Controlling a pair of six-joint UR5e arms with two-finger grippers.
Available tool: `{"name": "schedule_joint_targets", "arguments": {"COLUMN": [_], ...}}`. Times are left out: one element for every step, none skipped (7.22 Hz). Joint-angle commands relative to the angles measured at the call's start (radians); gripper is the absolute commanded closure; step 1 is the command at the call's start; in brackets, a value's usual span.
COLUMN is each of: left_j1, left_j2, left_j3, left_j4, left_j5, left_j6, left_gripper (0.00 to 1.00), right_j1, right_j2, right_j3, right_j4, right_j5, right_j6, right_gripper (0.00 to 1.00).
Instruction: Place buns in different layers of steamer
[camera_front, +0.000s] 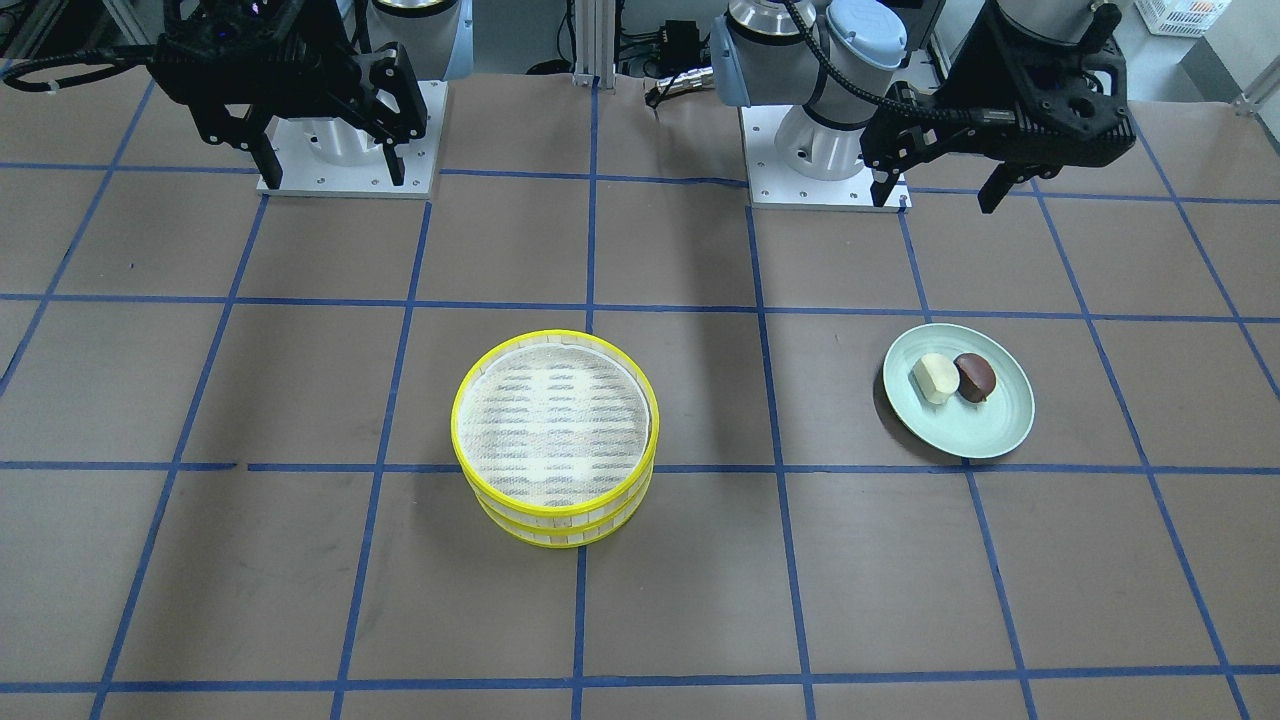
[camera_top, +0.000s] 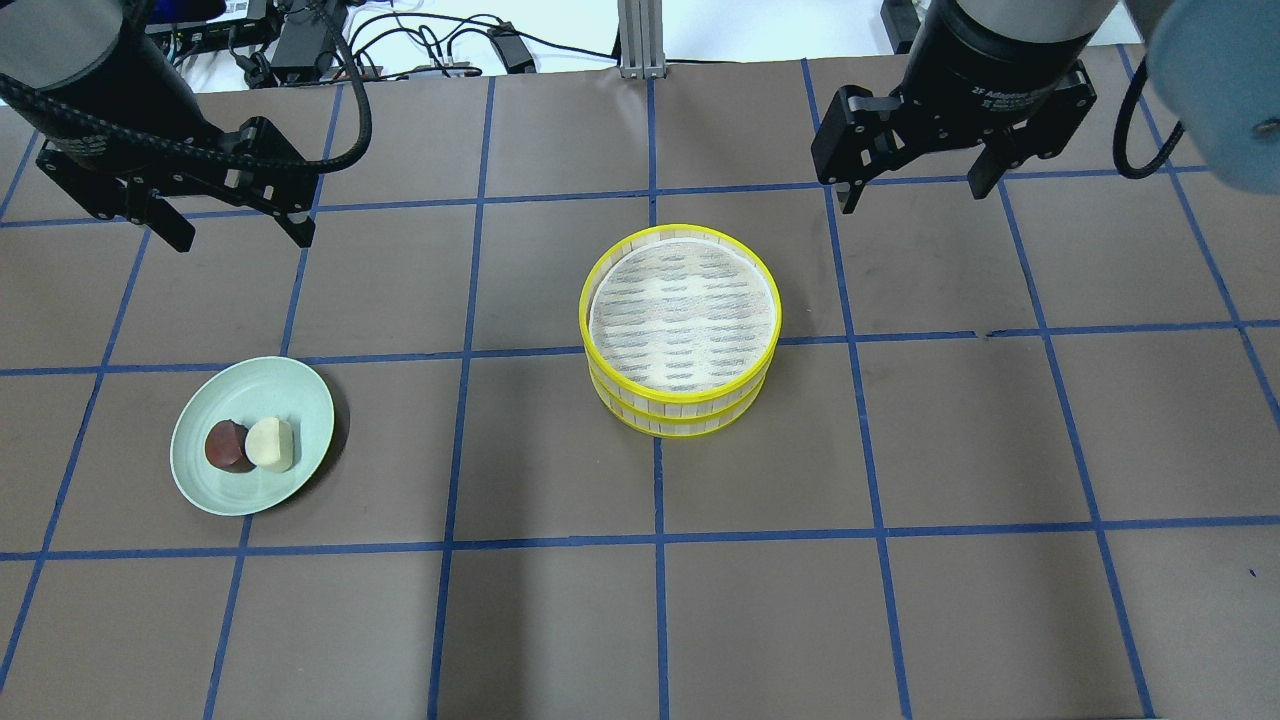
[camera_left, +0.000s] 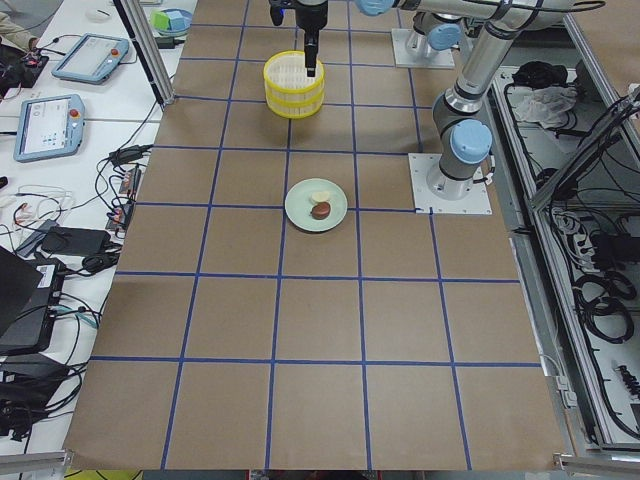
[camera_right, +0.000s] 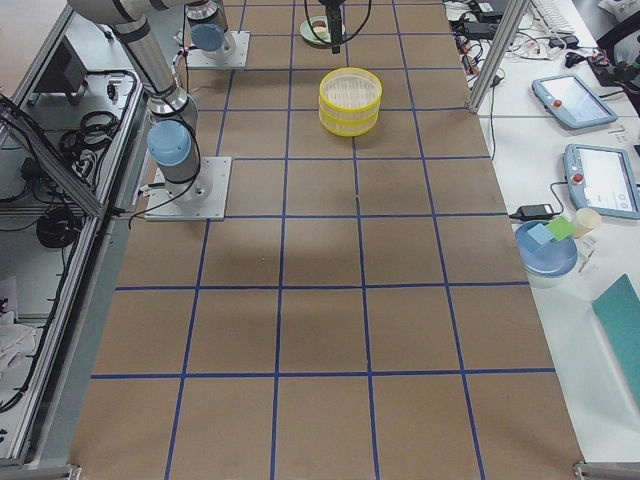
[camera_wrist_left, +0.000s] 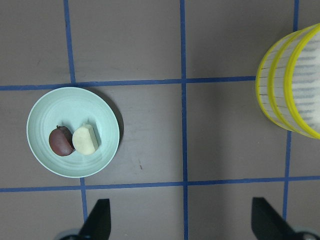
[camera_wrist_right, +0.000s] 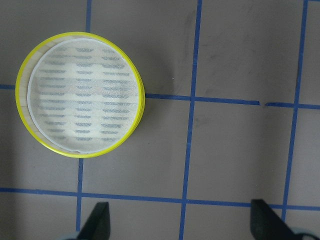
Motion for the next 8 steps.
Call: {"name": "schedule_joint_targets", "arguments": {"left_j1": [0.003,0.006,0.006,0.009,0.014,0.014,0.014,0.017], "left_j2": [-0.003,-0.003,-0.012,-0.015,-0.021,-0.017,-0.017,-0.02], "left_j3": [0.0,0.0,0.0,0.0,0.0,0.0,0.0,-0.005], "left_j4": [0.002,0.002,0.002,0.008,0.019,0.021,0.03,0.047], "left_j5": [0.001,0.003,-0.002,0.001,0.0,-0.015,-0.008,-0.003], "left_j6": [0.002,0.002,-0.002,0.002,0.002,-0.022,-0.024,-0.022], "left_gripper": [0.0,0.0,0.0,0.0,0.0,0.0,0.0,0.0], "right_j1": [-0.001,-0.001,-0.001,-0.002,-0.002,-0.002,-0.001,-0.001], "right_j2": [0.002,0.001,-0.004,-0.007,-0.007,-0.005,-0.004,0.002], "right_j3": [0.011,0.011,0.011,0.011,0.011,0.011,0.013,0.016], "right_j4": [-0.04,-0.037,-0.031,0.017,0.022,0.021,0.019,0.027], "right_j5": [-0.002,-0.002,-0.003,0.0,0.001,0.001,0.001,-0.002], "right_j6": [0.006,0.008,0.008,0.017,0.019,0.017,0.017,0.019], "right_gripper": [0.0,0.0,0.0,0.0,0.0,0.0,0.0,0.0]}}
